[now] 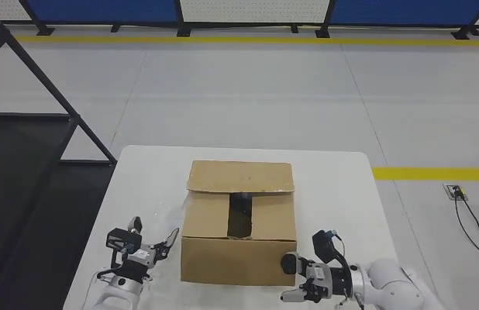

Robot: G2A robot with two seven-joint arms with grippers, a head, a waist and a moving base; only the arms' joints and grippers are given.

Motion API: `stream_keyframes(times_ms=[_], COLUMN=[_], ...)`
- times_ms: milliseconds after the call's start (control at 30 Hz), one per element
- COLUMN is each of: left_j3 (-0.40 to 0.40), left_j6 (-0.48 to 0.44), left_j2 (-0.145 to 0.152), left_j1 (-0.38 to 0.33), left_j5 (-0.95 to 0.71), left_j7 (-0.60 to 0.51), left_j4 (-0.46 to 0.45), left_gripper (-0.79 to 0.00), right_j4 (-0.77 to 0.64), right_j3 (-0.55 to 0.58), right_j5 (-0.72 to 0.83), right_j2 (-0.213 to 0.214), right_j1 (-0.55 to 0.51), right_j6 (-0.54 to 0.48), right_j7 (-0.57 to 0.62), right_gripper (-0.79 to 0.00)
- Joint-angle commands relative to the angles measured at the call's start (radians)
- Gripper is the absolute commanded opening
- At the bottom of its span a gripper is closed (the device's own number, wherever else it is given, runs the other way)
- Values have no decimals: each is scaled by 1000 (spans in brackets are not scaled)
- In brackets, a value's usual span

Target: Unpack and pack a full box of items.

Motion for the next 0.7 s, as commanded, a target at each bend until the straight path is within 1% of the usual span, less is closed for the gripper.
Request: stream_keyframes(times_ms=[0,133,200,267,400,433,533,567,667], left_j3=[-25,-74,-91,-86,-50,-42,-29,-29,-33], left_j6=[-47,-234,-280,-283,-245,-237,-234,-234,-251], left_j2=[4,19,25,26,24,23,22,22,23], left_j1=[40,110,126,128,108,102,92,91,91], left_j5=[-10,8,35,64,106,112,108,106,86], left_j7=[22,28,26,20,21,23,26,27,26], left_j4=[-26,-64,-70,-64,-37,-30,-15,-13,-8], left_gripper=[0,0,0,0,0,0,0,0,0], right_j4=[8,22,24,21,-3,-11,-51,-63,-63], right_j3=[-9,-24,-31,-36,-30,-25,12,22,22], right_j5=[2,7,12,19,53,72,176,192,192], right_j2=[1,2,3,4,8,10,14,15,15], right_j1=[6,22,29,34,32,30,12,8,8], right_j6=[1,7,8,8,20,39,150,168,168], right_j7=[0,-1,-3,-6,-18,-20,-67,-69,-69], right_gripper=[0,0,0,0,0,0,0,0,0])
